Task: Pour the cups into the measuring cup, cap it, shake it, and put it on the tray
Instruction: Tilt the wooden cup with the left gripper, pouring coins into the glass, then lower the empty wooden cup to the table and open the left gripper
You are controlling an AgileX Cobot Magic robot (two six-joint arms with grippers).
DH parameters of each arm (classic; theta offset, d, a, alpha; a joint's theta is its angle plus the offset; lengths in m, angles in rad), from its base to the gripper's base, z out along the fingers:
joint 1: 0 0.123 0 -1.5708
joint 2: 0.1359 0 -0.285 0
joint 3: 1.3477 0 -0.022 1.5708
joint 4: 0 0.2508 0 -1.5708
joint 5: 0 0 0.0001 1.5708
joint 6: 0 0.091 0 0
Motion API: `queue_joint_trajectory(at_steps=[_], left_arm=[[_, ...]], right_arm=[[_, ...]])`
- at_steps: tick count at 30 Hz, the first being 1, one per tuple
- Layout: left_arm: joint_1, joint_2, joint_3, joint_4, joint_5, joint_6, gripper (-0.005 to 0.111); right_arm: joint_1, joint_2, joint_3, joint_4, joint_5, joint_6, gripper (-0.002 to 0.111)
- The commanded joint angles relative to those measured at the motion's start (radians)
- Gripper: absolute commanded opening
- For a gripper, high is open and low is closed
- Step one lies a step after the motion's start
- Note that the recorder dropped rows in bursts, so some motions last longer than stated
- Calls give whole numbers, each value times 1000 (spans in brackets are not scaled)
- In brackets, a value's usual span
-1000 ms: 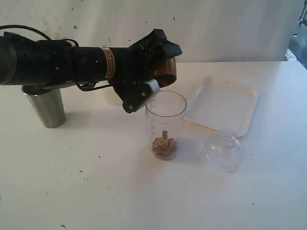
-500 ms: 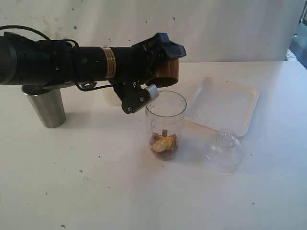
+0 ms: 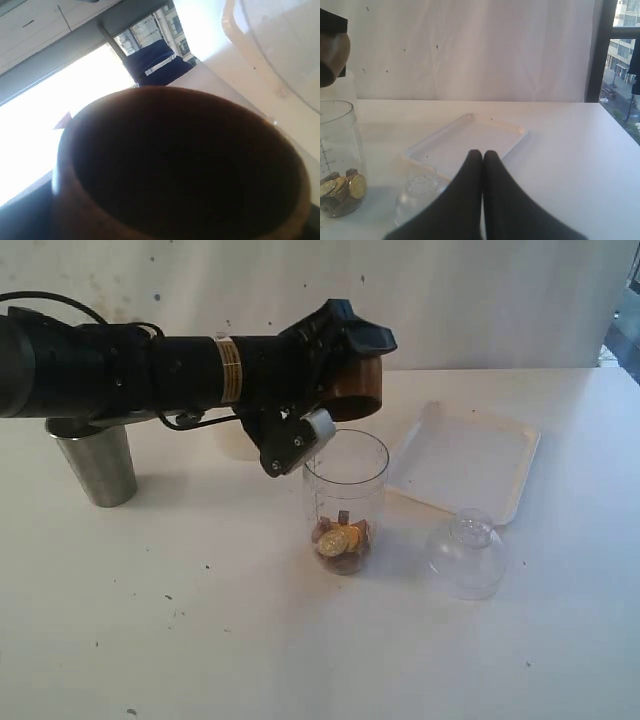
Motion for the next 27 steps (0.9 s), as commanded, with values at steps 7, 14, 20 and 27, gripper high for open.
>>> queue_joint_trajectory(at_steps=[7,14,20,27], left_arm=[[14,-29,-4,-216,-71,-676,0],[88,-51,-4,-221,-106,-1307,0],[173,-59,71,-225,-202,-1580,0],[253,-93,244,-303,-289,-1622,0]], right_arm=[[-4,-4,2,0,0,5,0],[-4,-4,2,0,0,5,0],[-4,-4,2,0,0,5,0],[-4,-4,2,0,0,5,0]])
